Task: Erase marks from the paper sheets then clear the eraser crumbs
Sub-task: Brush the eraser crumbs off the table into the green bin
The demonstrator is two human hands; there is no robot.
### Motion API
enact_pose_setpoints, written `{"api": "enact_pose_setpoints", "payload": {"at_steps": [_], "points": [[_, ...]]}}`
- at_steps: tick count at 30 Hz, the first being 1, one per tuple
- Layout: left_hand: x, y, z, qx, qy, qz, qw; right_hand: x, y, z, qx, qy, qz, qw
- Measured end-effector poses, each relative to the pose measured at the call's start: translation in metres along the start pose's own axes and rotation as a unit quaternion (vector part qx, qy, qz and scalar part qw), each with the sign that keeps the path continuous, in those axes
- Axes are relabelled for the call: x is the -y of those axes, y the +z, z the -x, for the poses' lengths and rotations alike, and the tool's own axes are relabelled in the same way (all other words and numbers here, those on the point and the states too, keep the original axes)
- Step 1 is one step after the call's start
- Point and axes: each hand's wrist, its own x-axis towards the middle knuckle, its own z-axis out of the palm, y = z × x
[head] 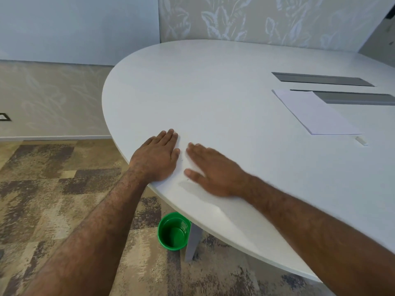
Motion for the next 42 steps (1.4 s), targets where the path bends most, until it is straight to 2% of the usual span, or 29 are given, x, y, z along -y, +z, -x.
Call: {"api": "enact_pose_setpoints", "payload": {"at_steps": [2, 4, 5, 7, 9, 10, 16, 19, 21, 23, 26, 31, 34, 36, 38, 42], "points": [[-0.001, -0.001, -0.001, 0.002, 0.003, -0.003, 1.0, 0.009, 0.004, 0.016, 0.007, -0.047, -0.01, 0.999], [-0.002, -0.001, 0.0, 0.001, 0.006, -0.003, 1.0, 0.008, 0.003, 0.033, -0.005, -0.042, -0.039, 0.998], [-0.002, -0.002, 0.0, 0.0, 0.005, -0.003, 1.0, 0.003, 0.002, 0.042, -0.026, -0.012, -0.041, 0.999], [-0.003, -0.002, 0.002, 0.002, 0.003, -0.005, 1.0, -0.011, 0.001, 0.055, -0.044, 0.103, -0.01, 0.994], [-0.003, -0.003, 0.003, 0.004, 0.004, -0.012, 1.0, -0.016, 0.001, 0.061, -0.002, 0.21, 0.016, 0.978], [-0.004, -0.003, 0.004, 0.005, 0.005, -0.017, 1.0, -0.013, 0.002, 0.061, 0.014, 0.226, 0.018, 0.974], [-0.012, -0.003, 0.012, -0.01, 0.046, -0.053, 0.998, 0.039, 0.02, 0.033, 0.01, 0.126, 0.016, 0.992], [-0.015, 0.0, 0.021, -0.024, 0.084, -0.009, 0.996, 0.031, 0.013, 0.032, -0.007, 0.123, -0.026, 0.992], [-0.012, 0.0, 0.024, -0.051, 0.042, 0.035, 0.997, 0.012, 0.005, 0.036, -0.028, 0.172, -0.029, 0.984], [-0.01, 0.001, 0.025, -0.075, -0.008, 0.034, 0.997, -0.001, 0.004, 0.039, -0.009, 0.218, -0.013, 0.976], [-0.016, 0.003, 0.025, -0.092, -0.026, 0.061, 0.994, 0.012, 0.014, 0.029, -0.007, 0.182, 0.015, 0.983], [-0.022, -0.006, 0.03, -0.143, -0.065, 0.131, 0.979, 0.042, 0.02, -0.008, -0.035, 0.104, -0.01, 0.994], [-0.026, -0.014, 0.035, -0.139, -0.108, 0.18, 0.968, 0.036, 0.012, 0.0, -0.13, 0.092, -0.032, 0.987], [-0.031, -0.011, 0.043, -0.111, -0.104, 0.141, 0.978, 0.03, 0.009, 0.017, -0.162, 0.12, -0.05, 0.978], [-0.039, -0.004, 0.054, -0.106, -0.107, 0.105, 0.983, 0.026, 0.01, 0.035, -0.121, 0.159, -0.064, 0.978], [-0.052, 0.007, 0.072, -0.125, -0.136, 0.106, 0.977, 0.038, 0.023, 0.062, -0.021, 0.215, -0.036, 0.976]]}}
